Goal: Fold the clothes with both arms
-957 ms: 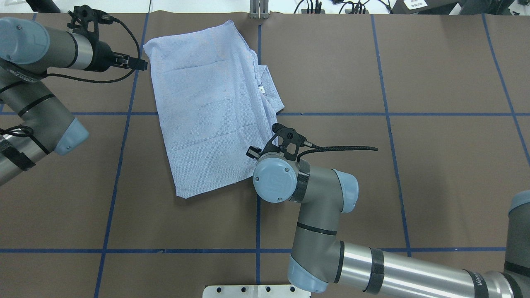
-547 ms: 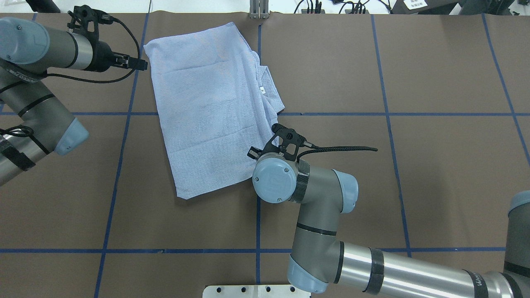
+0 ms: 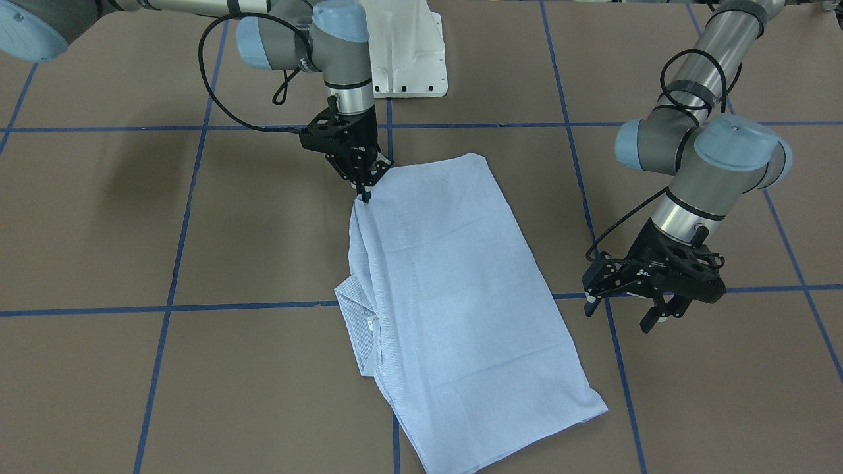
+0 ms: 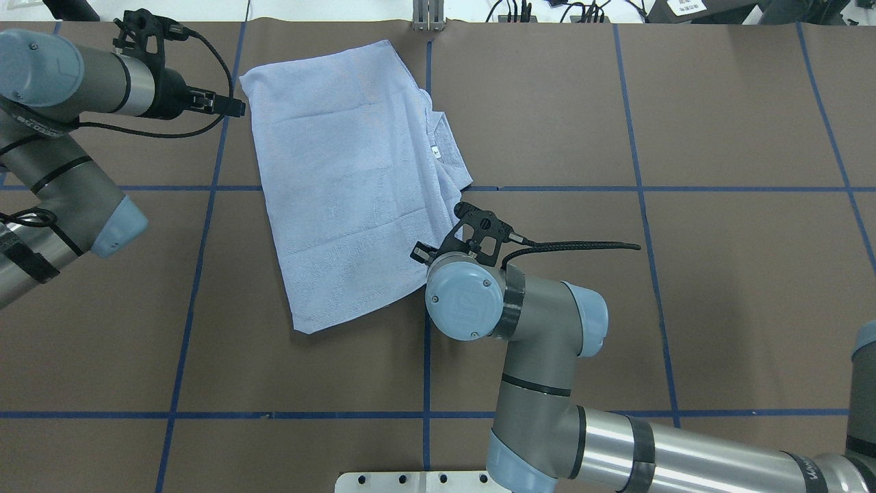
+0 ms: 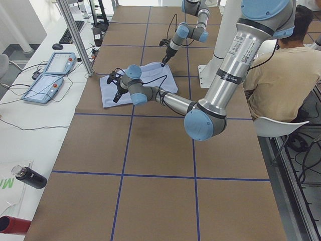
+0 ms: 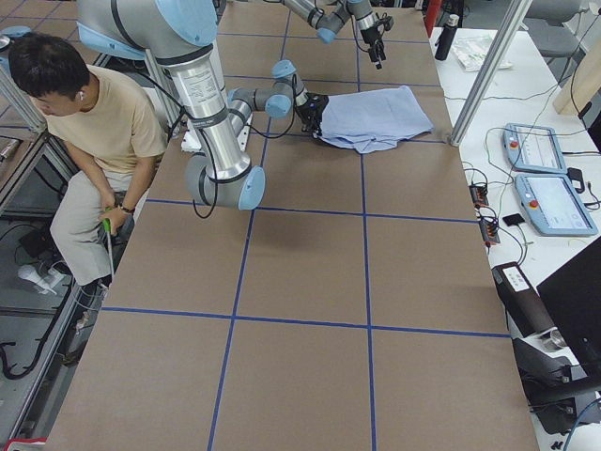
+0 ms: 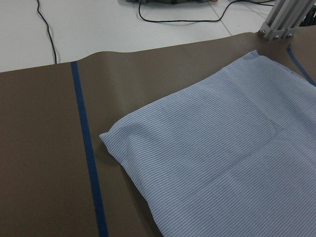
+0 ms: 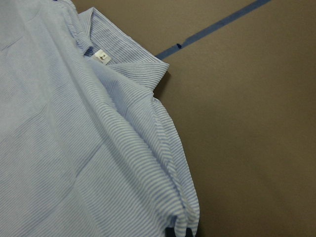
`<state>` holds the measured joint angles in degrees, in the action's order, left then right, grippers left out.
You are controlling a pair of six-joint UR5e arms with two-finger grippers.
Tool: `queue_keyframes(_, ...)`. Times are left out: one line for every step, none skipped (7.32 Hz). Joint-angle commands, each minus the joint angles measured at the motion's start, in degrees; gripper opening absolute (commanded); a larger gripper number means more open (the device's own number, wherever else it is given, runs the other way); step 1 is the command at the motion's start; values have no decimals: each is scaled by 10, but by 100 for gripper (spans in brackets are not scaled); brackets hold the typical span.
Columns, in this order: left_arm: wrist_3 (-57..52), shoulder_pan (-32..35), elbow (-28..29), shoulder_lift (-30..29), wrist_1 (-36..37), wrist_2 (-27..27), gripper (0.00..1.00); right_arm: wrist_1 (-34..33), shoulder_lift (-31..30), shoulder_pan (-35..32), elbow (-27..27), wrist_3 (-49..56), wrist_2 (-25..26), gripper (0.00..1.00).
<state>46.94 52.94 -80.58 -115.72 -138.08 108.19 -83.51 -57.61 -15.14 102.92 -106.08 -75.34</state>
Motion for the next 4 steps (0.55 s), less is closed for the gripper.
queue_keyframes(32, -12, -25, 1, 0, 1, 100, -25, -43, 79, 75, -46, 68, 0)
queue_keyframes(91, -41, -59, 11, 1, -1, 100, -40, -43, 97, 79, -62, 87, 0)
queue_keyframes(160, -76, -123, 42, 3, -1, 100, -41, -44, 98, 78, -62, 92, 0)
queue_keyframes(222, -127, -225, 118, 5, -3, 100, -42, -45, 98, 77, -62, 92, 0)
